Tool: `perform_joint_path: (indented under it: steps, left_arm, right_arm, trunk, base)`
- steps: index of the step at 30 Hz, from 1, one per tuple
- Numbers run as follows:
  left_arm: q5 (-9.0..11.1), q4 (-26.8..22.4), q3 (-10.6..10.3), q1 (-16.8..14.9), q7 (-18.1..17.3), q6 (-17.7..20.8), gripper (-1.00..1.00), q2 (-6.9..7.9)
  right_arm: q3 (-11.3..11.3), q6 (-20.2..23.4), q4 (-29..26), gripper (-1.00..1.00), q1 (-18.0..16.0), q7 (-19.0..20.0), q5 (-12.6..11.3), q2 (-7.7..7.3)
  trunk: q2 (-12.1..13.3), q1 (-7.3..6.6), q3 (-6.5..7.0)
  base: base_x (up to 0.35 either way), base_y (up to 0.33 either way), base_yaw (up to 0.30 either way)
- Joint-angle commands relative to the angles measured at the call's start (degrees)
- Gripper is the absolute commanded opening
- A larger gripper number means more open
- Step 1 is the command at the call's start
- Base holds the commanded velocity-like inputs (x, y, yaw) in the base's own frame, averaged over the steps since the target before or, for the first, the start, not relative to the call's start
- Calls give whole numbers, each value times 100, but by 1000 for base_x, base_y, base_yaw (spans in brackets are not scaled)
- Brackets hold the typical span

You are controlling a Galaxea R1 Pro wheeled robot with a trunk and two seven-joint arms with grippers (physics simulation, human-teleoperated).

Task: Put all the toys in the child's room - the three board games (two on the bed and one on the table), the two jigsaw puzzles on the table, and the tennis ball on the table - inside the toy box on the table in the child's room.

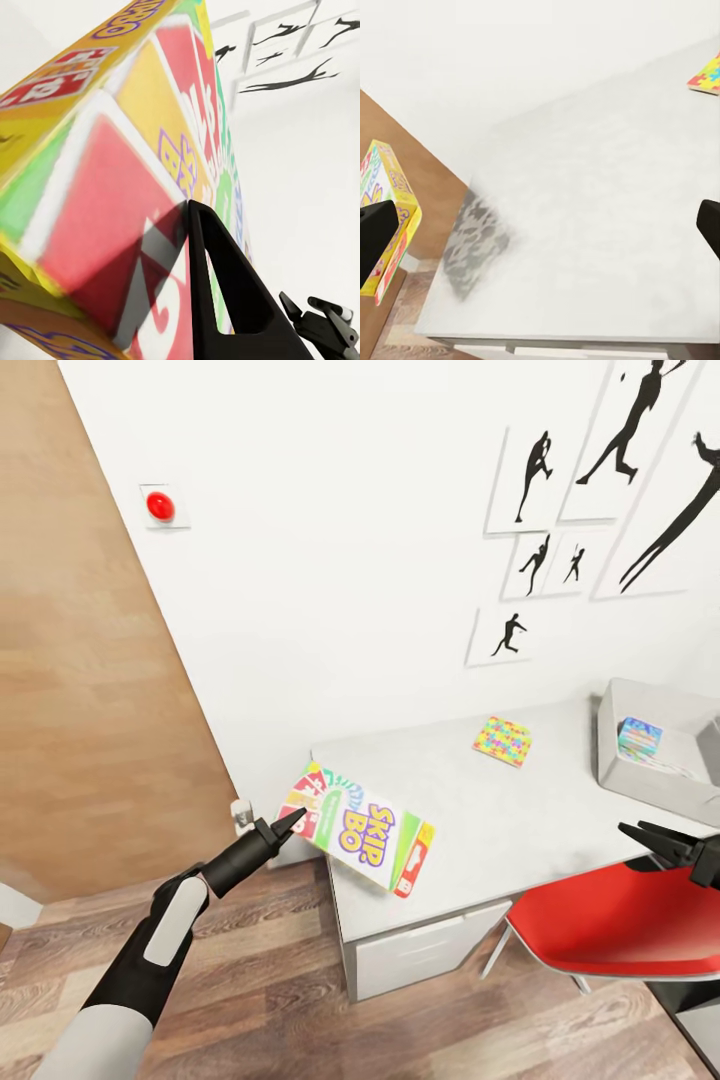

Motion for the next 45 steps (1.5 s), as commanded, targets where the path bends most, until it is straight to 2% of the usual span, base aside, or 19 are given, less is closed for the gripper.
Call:
perform_joint_path:
  steps: [1,34,45]
  left_arm:
    - [21,8,2,-5,-3,34,-100,-3]
    - [5,66,10,0,19,26,-100,-92]
    - [18,75,5,-1,1,25,-100,-109]
  right_arm:
    - [-5,59,-1,100,-3,26,7,-3]
    - [-8,58,-3,100,8,37,9,-29]
    - [-10,58,-2,100,29,60,9,-87]
  trunk:
    - [-6,2,3]
    - [-6,2,313]
    - [-6,2,417]
  base:
    - [0,0,0]
    - [0,0,0]
    - [0,0,0]
